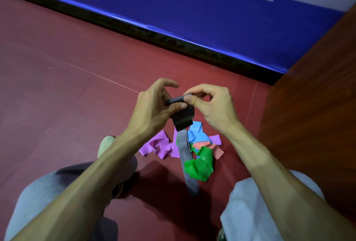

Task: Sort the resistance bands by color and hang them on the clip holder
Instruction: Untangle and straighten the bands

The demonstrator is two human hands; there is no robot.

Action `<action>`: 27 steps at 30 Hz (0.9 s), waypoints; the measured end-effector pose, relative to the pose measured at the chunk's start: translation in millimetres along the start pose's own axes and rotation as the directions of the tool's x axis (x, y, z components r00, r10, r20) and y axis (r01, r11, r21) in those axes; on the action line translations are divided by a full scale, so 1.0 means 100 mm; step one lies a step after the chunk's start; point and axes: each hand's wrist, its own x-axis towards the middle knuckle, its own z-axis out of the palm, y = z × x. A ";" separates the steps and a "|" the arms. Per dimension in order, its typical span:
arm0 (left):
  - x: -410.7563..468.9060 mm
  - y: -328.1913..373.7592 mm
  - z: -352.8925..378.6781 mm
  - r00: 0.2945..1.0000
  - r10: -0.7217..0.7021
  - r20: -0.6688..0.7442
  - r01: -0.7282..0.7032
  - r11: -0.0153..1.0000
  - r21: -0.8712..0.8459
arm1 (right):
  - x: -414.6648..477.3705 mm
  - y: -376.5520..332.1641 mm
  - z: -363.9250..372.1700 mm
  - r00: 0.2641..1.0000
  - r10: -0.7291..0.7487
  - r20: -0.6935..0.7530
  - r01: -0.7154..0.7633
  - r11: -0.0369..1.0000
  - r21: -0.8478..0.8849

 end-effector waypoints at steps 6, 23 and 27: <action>-0.15 0.04 0.01 0.993 -0.112 0.047 0.120 0.959 -0.257 | -0.12 -0.12 -0.06 0.994 0.025 -0.109 -0.025 1.000 0.008; -1.03 1.89 -1.09 0.948 0.319 -0.002 -0.314 0.932 -0.179 | -1.02 -2.57 -1.22 0.957 -0.213 0.196 0.288 0.775 -0.562; -1.24 2.37 -1.22 0.929 0.366 -0.045 -0.361 0.878 -0.314 | -1.29 -3.21 -1.48 0.931 -0.326 0.161 0.343 0.641 -0.687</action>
